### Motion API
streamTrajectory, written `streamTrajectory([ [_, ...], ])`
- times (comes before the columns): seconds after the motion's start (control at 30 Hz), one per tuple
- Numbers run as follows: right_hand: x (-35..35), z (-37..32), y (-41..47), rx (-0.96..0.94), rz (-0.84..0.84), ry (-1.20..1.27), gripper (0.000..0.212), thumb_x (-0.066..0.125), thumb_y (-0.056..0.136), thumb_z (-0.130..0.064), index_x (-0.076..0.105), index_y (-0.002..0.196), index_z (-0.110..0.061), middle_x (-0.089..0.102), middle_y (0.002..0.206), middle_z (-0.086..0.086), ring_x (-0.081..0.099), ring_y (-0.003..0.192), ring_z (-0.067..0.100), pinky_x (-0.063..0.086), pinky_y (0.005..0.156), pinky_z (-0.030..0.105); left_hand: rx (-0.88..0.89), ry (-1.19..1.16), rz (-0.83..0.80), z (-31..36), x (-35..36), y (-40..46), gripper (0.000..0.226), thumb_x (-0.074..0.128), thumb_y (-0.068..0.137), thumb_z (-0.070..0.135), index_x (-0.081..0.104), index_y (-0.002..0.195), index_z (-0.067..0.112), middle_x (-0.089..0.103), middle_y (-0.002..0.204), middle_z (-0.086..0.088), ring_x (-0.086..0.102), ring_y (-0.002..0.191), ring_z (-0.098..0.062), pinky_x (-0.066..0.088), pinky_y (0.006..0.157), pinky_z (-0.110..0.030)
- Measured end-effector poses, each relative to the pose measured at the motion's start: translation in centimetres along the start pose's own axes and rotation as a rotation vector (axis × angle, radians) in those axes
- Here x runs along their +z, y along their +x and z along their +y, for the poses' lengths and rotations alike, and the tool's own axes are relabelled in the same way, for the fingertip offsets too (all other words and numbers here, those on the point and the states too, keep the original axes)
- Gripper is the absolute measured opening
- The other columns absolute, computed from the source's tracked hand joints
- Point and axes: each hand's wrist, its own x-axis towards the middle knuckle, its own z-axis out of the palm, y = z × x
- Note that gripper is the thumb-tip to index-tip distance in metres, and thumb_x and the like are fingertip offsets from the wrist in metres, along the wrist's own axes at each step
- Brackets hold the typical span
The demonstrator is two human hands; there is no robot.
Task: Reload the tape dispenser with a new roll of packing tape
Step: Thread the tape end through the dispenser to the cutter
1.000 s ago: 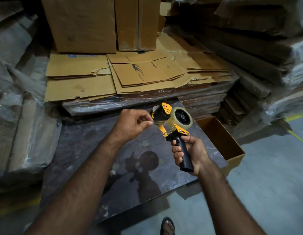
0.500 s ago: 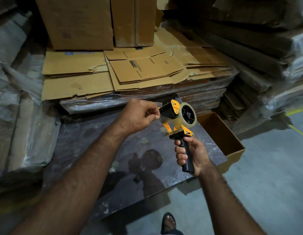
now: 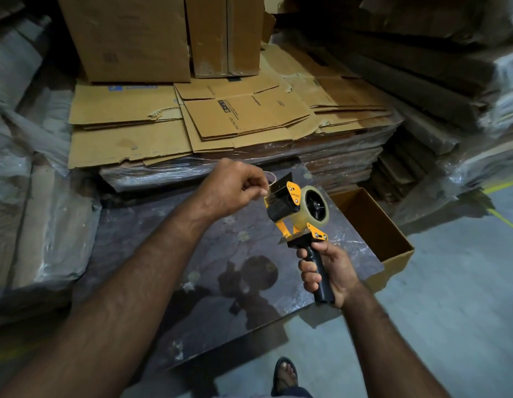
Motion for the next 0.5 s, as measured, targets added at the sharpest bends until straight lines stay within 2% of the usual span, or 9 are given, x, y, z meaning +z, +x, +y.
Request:
streamTrajectory([
  [0.07, 0.0, 0.2, 0.2, 0.010, -0.017, 0.003, 0.024, 0.046, 0.088, -0.031, 0.058, 0.084, -0.010, 0.052, 0.056, 0.003, 0.047, 0.037, 0.013, 0.043, 0.037, 0.024, 0.028, 0.025, -0.050, 0.3, -0.7, 0.7, 0.006, 0.080, 0.085, 0.018, 0.078, 0.090, 0.020, 0.072, 0.078, 0.013, 0.066, 0.074, 0.008, 0.055, 0.071, -0.016],
  [0.23, -0.7, 0.1, 0.2, 0.021, -0.072, 0.001, 0.023, 0.068, 0.076, -0.029, 0.058, 0.085, -0.010, 0.052, 0.056, 0.003, 0.048, 0.037, 0.014, 0.044, 0.037, 0.024, 0.035, 0.060, -0.154, 0.6, -0.9, 2.2, 0.006, 0.078, 0.086, 0.019, 0.075, 0.089, 0.022, 0.070, 0.073, 0.014, 0.066, 0.066, 0.010, 0.053, 0.065, -0.012],
  [0.4, -1.1, 0.7, 0.5, 0.088, -0.222, 0.040, 0.021, 0.058, 0.087, -0.028, 0.059, 0.090, -0.007, 0.056, 0.060, 0.006, 0.055, 0.042, 0.017, 0.047, 0.041, 0.027, 0.011, 0.012, -0.170, 0.7, -0.4, 3.3, 0.005, 0.079, 0.086, 0.016, 0.076, 0.088, 0.019, 0.072, 0.072, 0.012, 0.069, 0.064, 0.005, 0.053, 0.062, -0.011],
  [0.5, -1.0, 0.9, 0.4, 0.090, -0.238, 0.040, 0.022, 0.056, 0.088, -0.028, 0.058, 0.091, -0.007, 0.056, 0.060, 0.006, 0.056, 0.043, 0.017, 0.047, 0.042, 0.027, -0.009, -0.017, -0.172, 0.6, -0.2, 3.5, 0.007, 0.082, 0.083, 0.018, 0.076, 0.086, 0.021, 0.073, 0.075, 0.011, 0.069, 0.064, 0.005, 0.055, 0.062, -0.014],
])
